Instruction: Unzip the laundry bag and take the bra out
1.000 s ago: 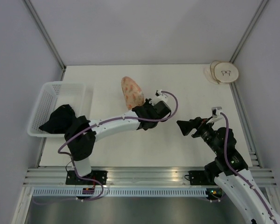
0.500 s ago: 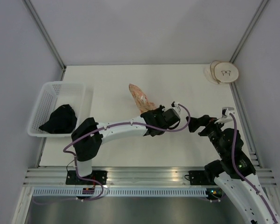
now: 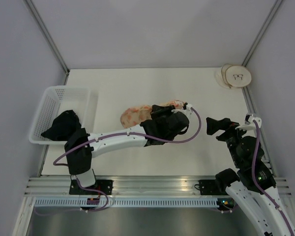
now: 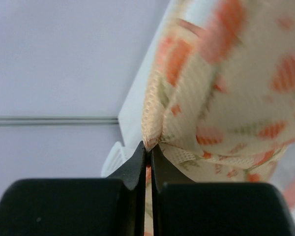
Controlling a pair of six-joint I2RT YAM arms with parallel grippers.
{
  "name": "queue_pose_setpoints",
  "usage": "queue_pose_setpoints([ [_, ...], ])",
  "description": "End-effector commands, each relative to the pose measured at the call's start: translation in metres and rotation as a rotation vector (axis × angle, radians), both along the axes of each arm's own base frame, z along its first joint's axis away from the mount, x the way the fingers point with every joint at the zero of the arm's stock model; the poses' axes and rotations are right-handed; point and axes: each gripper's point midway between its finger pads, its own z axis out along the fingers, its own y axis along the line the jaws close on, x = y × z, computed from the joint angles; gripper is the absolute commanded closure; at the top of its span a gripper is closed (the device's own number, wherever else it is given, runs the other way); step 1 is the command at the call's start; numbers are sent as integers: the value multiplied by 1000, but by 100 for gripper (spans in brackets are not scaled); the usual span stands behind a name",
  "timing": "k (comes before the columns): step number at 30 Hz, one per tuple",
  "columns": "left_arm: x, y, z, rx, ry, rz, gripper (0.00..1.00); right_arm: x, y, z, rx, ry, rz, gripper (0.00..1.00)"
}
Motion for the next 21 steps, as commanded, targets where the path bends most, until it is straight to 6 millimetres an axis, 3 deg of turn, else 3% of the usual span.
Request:
queue_pose_setpoints([
  [1,-5,41,62,53,-134,99,98,0,-4,3,-5,0,-20,2],
  [4,-7,41,56,104,-122,77,98,-1,-4,5,-1,-2,-20,2],
  [7,-10,36,24,184,-95,64,98,0,-4,5,-3,1,-23,2],
  [12,-23,30,-25,124,-66,76,98,-1,-5,0,-9,11,-25,2],
  [16,-55,24,-76,25,-19,77,98,-2,-9,3,-17,2,-39,2],
  [17,-65,30,-84,74,13,78,98,-2,-10,4,-21,-1,-46,2],
  [18,-73,26,-101,-5,44,102,98,-2,-12,5,-24,-3,-53,2],
  [21,-105,14,-129,-13,125,64,98,0,-13,9,-30,1,-61,2],
])
